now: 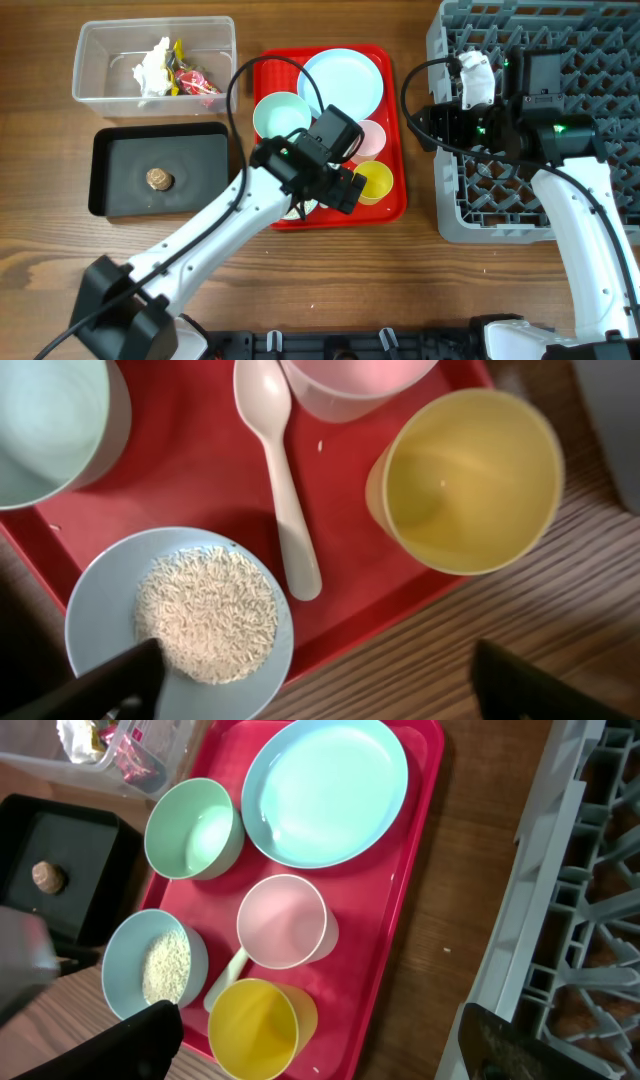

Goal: Sort waste into correct bins and load items into the dishwasher rack

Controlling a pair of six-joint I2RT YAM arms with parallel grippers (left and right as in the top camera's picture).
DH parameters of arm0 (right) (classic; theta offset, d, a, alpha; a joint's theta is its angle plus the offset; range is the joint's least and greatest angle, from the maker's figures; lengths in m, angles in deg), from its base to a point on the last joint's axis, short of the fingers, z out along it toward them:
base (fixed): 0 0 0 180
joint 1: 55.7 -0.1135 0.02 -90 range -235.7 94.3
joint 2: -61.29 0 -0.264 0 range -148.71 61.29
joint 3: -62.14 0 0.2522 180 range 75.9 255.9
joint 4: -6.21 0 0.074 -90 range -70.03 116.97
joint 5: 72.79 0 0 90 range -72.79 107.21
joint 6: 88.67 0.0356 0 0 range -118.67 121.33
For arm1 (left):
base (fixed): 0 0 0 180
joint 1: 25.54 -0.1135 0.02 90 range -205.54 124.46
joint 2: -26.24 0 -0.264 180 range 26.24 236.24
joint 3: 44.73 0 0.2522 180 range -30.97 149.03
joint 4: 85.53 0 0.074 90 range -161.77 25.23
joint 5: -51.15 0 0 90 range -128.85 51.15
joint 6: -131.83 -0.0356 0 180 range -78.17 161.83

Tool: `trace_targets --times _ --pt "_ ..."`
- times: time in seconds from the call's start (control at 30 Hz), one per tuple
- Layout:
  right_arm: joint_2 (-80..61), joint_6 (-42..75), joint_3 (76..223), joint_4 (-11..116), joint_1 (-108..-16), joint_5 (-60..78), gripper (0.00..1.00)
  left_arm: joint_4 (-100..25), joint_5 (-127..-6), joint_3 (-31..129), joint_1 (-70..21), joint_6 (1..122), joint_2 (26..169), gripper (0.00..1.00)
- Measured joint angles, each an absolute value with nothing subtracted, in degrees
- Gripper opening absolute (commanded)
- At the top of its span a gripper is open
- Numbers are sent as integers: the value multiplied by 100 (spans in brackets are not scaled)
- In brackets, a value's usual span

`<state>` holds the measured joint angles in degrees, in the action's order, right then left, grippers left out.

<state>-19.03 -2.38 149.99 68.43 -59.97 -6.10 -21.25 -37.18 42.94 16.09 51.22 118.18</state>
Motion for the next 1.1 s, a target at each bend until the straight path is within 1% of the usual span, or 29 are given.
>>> trace_targets --times 0.07,0.13,0.2,0.27,0.3,0.43,0.53,0.63,0.8,0.9,1.1 --pt "-1903 -236 14999 6887 -5997 -610 91 -2079 -3709 4289 1609 5152 12144 82" --pt "-1903 -236 14999 6905 -5997 -610 91 -2055 -3700 4285 1609 5207 12651 80" --pt "-1903 -236 14999 6913 -5997 -610 91 -2004 -3700 4274 1609 5207 12906 73" --pt "-1903 -236 14999 6927 -5997 -610 91 -1965 -3698 4272 1609 5209 13164 59" --pt "-1903 -238 14999 6931 -5997 -610 91 -1969 -3696 4272 1609 5242 13254 53" --pt "-1903 -238 14999 6953 -5997 -610 91 -1972 -3576 4272 1547 5251 13346 33" --pt "-1903 -236 14999 6968 -5997 -610 91 -2018 -3525 4259 1381 5266 13424 29" --pt "-1903 -236 14999 6968 -5997 -610 91 -2140 -3479 4257 1318 5255 13437 18" --pt "-1903 -236 14999 6968 -5997 -560 91 -2192 -3396 4257 1318 5248 13505 15" --pt "-1903 -238 14999 6968 -5997 -542 91 -2234 -3399 4257 1318 5248 13735 4" --pt "-1903 -238 14999 6968 -5999 -525 91 -2219 -3248 4252 1318 5248 13837 4"
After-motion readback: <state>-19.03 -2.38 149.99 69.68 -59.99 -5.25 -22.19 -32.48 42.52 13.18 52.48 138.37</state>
